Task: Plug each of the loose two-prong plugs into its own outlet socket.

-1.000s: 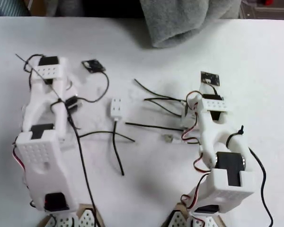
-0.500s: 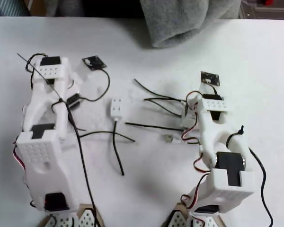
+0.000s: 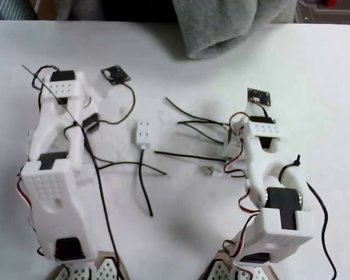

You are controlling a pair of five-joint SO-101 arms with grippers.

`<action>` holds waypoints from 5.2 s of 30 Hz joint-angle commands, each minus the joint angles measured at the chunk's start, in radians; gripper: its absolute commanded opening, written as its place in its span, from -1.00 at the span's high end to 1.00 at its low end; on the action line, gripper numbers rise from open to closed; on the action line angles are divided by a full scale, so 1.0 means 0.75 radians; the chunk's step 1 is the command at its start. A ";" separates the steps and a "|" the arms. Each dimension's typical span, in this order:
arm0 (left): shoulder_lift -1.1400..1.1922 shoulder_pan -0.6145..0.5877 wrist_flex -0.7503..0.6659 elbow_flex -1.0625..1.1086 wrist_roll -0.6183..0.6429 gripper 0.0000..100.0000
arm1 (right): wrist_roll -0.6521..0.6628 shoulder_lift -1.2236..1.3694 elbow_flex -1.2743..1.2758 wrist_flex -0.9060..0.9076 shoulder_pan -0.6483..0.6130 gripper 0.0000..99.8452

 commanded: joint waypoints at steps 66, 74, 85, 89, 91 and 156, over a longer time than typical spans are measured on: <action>-2.908 0.977 -0.847 1.933 1.160 0.95 | 0.014 -0.013 -0.002 -0.034 -0.007 0.10; -3.317 1.030 -0.937 2.128 1.215 0.95 | 0.014 -0.013 -0.006 -0.034 -0.007 0.10; -3.293 1.036 -0.962 2.085 1.213 0.95 | 0.143 -0.167 -0.264 0.300 -0.079 0.10; -3.293 1.036 -0.953 2.091 1.213 0.95 | 0.145 -0.349 -0.522 0.592 -0.187 0.10; -3.293 1.034 -0.953 2.091 1.213 0.95 | 0.153 -0.437 -0.649 0.697 -0.247 0.10; -3.293 1.026 -0.982 2.148 1.211 0.95 | 0.552 -1.077 -0.327 0.382 -0.803 0.96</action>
